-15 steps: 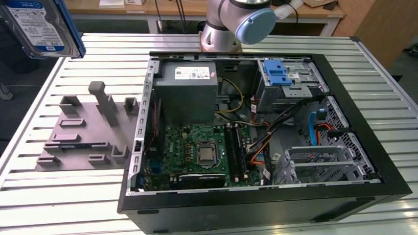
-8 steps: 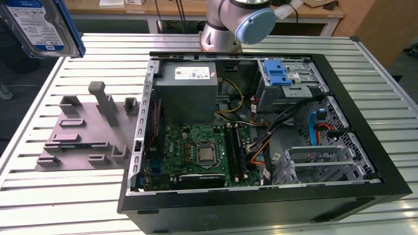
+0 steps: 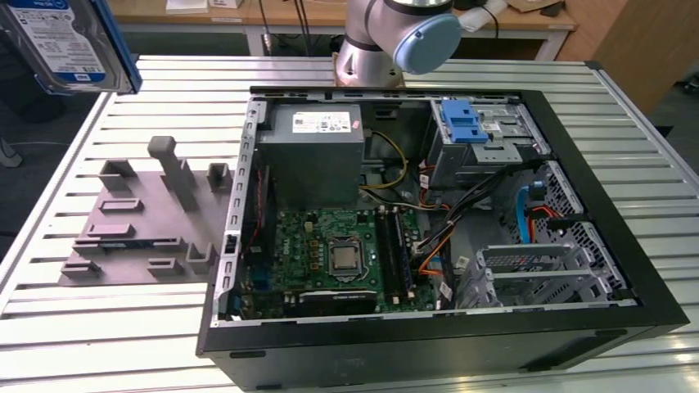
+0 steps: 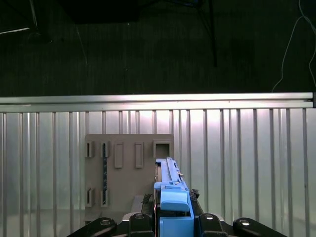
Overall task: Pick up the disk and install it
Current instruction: 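Pick up the disk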
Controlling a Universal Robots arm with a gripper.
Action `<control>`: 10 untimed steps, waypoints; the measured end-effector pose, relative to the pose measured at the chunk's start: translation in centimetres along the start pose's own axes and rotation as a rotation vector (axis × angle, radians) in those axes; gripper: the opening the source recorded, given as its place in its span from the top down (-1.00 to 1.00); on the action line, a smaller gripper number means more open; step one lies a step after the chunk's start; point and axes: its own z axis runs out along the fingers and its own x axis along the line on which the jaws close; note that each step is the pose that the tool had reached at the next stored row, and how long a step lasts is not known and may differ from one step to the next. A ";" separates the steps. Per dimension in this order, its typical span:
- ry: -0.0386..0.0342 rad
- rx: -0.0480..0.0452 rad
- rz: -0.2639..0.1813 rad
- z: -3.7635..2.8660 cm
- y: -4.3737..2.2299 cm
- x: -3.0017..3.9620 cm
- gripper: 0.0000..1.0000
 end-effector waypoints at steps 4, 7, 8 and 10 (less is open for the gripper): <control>0.0000 0.0000 0.000 -0.24 0.00 0.00 0.27; 0.0000 0.0000 0.000 -0.41 0.00 0.00 0.27; 0.0000 0.0000 0.000 -0.47 0.01 0.00 0.27; 0.0000 0.0000 0.000 -0.59 0.01 0.00 0.27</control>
